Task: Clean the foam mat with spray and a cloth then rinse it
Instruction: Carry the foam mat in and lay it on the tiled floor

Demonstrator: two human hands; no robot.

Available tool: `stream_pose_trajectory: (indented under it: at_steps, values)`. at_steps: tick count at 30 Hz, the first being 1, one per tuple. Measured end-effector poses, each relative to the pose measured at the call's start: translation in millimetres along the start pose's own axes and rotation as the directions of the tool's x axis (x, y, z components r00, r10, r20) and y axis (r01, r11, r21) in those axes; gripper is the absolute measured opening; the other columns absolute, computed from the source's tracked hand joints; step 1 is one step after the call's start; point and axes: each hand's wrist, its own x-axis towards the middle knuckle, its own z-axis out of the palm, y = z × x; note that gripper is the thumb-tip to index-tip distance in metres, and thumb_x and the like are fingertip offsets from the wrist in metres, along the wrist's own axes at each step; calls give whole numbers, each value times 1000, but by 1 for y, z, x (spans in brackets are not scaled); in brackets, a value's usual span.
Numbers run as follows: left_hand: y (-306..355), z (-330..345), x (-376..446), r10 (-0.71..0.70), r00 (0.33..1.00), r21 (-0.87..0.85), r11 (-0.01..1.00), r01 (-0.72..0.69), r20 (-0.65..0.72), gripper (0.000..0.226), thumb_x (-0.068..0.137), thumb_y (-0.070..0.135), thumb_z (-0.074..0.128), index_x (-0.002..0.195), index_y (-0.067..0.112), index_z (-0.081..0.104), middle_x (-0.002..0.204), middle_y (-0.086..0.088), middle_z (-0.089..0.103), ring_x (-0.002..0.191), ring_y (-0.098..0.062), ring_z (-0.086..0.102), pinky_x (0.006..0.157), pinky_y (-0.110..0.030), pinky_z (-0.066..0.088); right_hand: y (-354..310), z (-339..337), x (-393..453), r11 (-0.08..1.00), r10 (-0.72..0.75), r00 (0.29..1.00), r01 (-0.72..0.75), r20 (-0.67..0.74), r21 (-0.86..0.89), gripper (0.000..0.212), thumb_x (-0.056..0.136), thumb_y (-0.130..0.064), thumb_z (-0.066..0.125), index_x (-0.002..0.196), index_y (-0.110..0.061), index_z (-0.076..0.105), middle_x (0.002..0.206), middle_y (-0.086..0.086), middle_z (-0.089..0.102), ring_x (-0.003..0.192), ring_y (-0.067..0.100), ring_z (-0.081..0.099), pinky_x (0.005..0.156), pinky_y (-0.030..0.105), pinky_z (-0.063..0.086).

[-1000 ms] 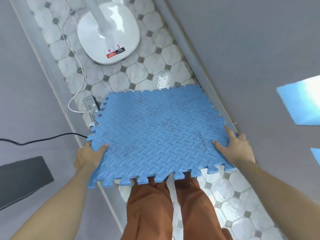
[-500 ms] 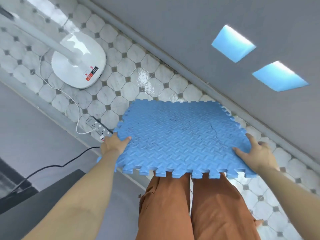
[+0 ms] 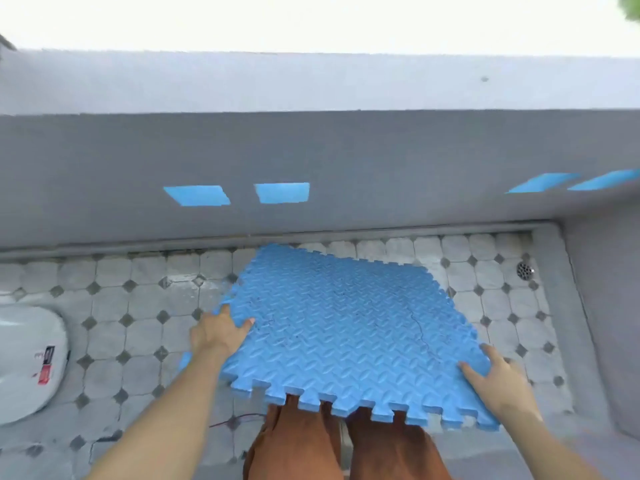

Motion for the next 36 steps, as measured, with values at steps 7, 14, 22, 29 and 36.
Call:
stream_pose_trajectory:
  at_steps: [7, 14, 22, 29, 36]
  values:
    - [167, -11, -37, 201, 980, 310, 931, -192, 1, 76, 88, 68, 36, 146, 20, 30, 136, -19, 48, 123, -34, 49, 97, -39, 41, 135, -14, 16, 947, 215, 974, -224, 66, 232, 62, 89, -49, 56, 145, -26, 42, 141, 17, 43, 121, 36, 52, 101, 45, 42]
    - [340, 25, -71, 360, 931, 500, 796, -342, 65, 77, 88, 68, 37, 148, 22, 26, 136, -18, 44, 124, -30, 49, 97, -38, 41, 268, -8, 35, 815, 394, 905, -425, 160, 394, 62, 88, -53, 52, 145, -30, 40, 139, 12, 44, 117, 33, 57, 97, 41, 46]
    - [529, 100, -85, 517, 841, 612, 618, -494, 157, 77, 86, 68, 43, 146, 22, 28, 135, -19, 43, 118, -34, 52, 96, -40, 43, 369, 36, 73, 624, 560, 784, -613, 270, 485, 57, 89, -51, 52, 140, -27, 48, 135, 14, 46, 118, 35, 56, 99, 42, 45]
    - [651, 175, -41, 621, 755, 654, 483, -582, 213, 78, 86, 63, 49, 150, 28, 21, 132, -22, 44, 115, -39, 54, 98, -41, 40, 384, 95, 147, 489, 660, 677, -716, 326, 497, 54, 88, -50, 53, 135, -25, 55, 135, 20, 47, 116, 41, 56, 99, 47, 43]
    - [707, 231, 47, 601, 722, 568, 481, -668, 342, 83, 66, 72, 65, 133, 45, 25, 125, -16, 40, 105, -43, 57, 98, -49, 43, 354, 176, 220, 358, 728, 598, -749, 336, 558, 51, 92, -46, 52, 137, -23, 56, 146, 21, 39, 130, 37, 47, 105, 48, 36]
